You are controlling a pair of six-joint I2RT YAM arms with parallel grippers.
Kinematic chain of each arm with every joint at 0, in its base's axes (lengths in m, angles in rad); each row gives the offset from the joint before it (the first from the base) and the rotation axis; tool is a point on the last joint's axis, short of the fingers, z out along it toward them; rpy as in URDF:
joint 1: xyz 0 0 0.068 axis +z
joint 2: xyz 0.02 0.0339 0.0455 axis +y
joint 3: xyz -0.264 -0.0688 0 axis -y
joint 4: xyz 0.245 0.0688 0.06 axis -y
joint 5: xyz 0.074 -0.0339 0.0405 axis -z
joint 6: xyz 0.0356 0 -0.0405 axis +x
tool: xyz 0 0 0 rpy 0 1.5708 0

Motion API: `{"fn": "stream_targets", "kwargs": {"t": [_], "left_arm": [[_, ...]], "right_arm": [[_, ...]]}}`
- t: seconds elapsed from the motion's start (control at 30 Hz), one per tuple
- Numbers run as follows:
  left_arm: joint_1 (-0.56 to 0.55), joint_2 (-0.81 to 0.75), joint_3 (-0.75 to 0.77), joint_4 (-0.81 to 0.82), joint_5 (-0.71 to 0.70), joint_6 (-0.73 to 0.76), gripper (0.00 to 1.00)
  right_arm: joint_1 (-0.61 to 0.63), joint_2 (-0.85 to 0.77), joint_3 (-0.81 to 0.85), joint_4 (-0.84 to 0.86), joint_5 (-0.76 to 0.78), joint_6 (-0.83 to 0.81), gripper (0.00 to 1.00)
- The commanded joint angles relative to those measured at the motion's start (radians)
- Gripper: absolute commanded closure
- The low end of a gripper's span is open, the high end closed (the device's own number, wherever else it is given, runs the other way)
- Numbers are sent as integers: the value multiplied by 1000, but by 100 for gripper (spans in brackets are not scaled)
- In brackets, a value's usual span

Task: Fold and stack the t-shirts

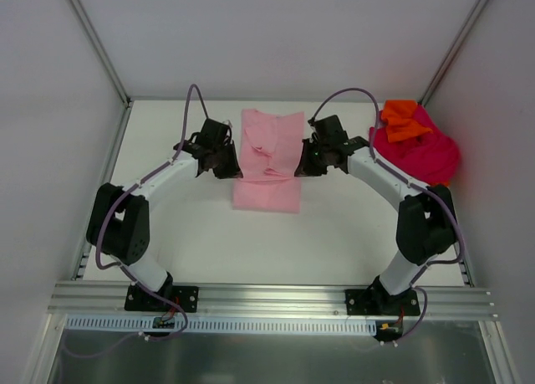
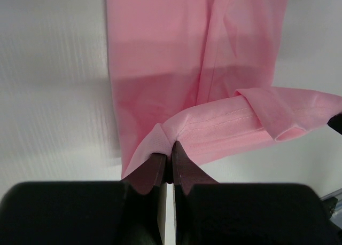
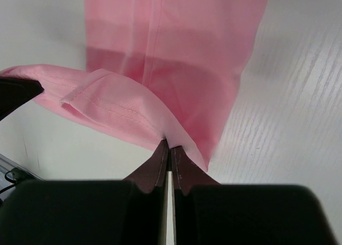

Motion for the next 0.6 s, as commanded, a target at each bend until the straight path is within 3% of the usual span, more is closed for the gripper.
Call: {"fn": "stream_targets", "kwargs": {"t": [0.0,0.57], "left_arm": [[25,40,61,10,46,46,100],[71,197,173,5,99,69,100]], "right_arm": [[-17,35,54,-8,0,-35,99],[-37,175,181,-16,-9,-59,99]]}}
